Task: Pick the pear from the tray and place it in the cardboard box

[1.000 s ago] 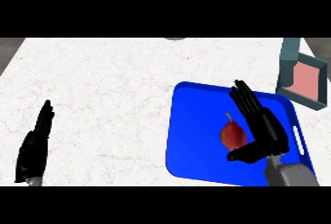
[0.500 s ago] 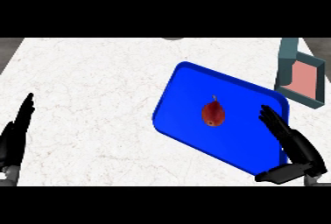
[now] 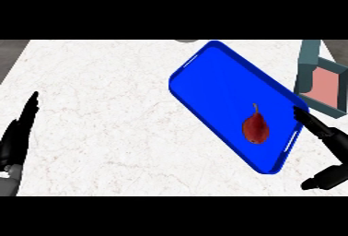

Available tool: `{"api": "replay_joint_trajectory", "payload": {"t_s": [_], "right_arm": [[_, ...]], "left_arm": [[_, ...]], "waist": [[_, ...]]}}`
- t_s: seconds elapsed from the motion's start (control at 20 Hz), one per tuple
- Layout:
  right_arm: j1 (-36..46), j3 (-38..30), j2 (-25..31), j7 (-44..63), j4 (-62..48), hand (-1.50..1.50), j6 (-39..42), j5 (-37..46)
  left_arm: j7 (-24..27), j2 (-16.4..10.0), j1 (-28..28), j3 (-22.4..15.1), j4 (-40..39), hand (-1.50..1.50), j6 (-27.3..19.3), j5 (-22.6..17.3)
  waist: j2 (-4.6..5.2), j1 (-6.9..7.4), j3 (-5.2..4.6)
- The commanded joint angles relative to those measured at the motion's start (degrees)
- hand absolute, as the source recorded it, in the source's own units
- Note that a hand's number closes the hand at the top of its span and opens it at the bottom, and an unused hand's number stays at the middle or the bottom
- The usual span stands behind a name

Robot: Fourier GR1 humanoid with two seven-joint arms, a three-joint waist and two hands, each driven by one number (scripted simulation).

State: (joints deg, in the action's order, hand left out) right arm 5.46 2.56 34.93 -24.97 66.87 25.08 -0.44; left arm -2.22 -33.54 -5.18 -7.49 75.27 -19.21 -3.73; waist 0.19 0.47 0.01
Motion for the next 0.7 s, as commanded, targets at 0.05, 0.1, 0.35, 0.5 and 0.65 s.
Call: {"api": "replay_joint_trajectory", "payload": {"t_s": [0.05,0.1,0.35,0.5,0.65], "right_arm": [[7.4,3.74,5.34,5.7,0.51,-1.5,5.9,5.13],[10.96,4.04,7.43,5.08,-3.5,-1.5,8.74,6.16],[16.64,11.88,3.17,11.07,-3.96,-1.5,11.12,13.1],[17.02,12.69,2.45,9.18,-7.14,-1.5,14.01,15.36],[19.36,12.01,0.4,15.74,-4.05,-1.5,18.64,13.86]], "left_arm": [[0.02,0.99,-1.09,0.17,-1.51,0.0,0.46,0.86],[-0.98,-0.26,-1.2,0.27,-0.3,0.0,1.88,0.27],[1.26,2.88,-2.09,-0.12,-3.15,0.0,0.47,2.06],[-2.05,0.7,-2.01,1.1,0.47,0.0,1.21,3.21],[0.42,1.99,-3.37,3.95,-4.87,0.0,4.05,1.55]], "waist": [[-0.09,0.21,-0.06],[0.09,1.23,0.01],[0.15,0.9,-0.03],[-0.08,0.42,0.04],[-0.12,-0.22,-0.03]]}}
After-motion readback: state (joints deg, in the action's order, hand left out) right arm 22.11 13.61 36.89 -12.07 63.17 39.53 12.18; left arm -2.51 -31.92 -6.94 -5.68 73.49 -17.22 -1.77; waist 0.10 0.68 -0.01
